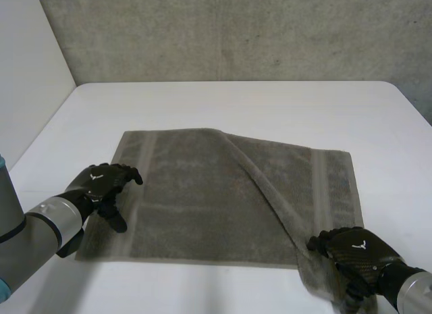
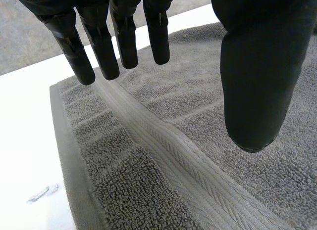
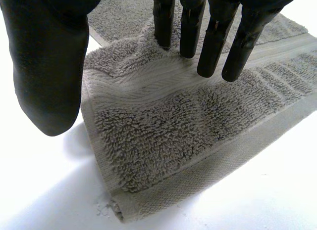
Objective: Fold the towel.
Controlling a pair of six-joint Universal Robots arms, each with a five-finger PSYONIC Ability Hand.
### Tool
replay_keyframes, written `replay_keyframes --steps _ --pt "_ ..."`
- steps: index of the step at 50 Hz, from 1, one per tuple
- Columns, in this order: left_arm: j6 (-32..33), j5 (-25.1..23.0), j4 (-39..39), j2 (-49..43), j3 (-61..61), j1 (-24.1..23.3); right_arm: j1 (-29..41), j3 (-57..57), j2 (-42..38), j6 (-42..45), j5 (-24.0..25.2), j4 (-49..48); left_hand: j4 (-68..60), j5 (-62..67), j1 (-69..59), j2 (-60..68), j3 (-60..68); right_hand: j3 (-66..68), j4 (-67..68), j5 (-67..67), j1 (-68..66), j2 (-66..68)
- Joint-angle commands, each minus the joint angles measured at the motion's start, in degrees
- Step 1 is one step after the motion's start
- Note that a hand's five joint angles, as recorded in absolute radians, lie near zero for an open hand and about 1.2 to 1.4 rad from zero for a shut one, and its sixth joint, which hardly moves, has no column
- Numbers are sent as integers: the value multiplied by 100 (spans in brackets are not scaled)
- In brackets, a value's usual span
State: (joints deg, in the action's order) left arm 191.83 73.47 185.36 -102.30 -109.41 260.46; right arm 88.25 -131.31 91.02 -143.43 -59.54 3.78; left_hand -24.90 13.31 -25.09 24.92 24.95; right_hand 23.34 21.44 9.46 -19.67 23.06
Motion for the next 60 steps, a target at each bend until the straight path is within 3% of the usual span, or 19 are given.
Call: replay_keyframes --steps 1,13,18,24,26,37,53,58,60 --pt "-93 -8 0 0 -1 -13 -1 -202 -5 34 -14 -438 -146 305 -128 144 141 -250 -59 139 -118 -222" --pt "-120 -8 53 0 -10 -30 -18 -334 -67 34 -14 -1046 -129 288 -111 127 124 659 849 1047 -1027 687" --pt "-129 -8 61 0 -10 -30 -237 -343 -76 34 -84 -1423 -112 271 -94 111 107 2841 3031 3229 -3209 2869" --pt "-120 -8 61 0 -10 -30 -352 -281 -155 25 -172 -1547 -112 271 -94 111 107 4107 4298 4496 -4475 4135" --pt "-120 -8 61 0 -10 -22 -405 -203 -251 26 -199 -1520 -112 271 -94 111 107 5657 5848 6046 -6025 5685" --pt "-120 -8 53 0 -18 -22 -1055 88 -216 25 -102 -1249 -112 271 -94 111 107 5666 5856 6054 -6033 5694" --pt "-6 -8 -44 457 -256 137 -1091 888 -313 69 -199 -1081 510 -351 528 -512 -515 5666 5856 6054 -6033 5694" --pt "249 -35 -79 703 -528 400 -1064 923 -454 69 -164 -1081 729 -570 747 -731 -734 5666 5856 6054 -6033 5694" --pt "660 -35 -158 729 -747 567 -1047 923 -585 69 -155 -1098 829 -670 848 -831 -834 5666 5856 6054 -6033 5694"
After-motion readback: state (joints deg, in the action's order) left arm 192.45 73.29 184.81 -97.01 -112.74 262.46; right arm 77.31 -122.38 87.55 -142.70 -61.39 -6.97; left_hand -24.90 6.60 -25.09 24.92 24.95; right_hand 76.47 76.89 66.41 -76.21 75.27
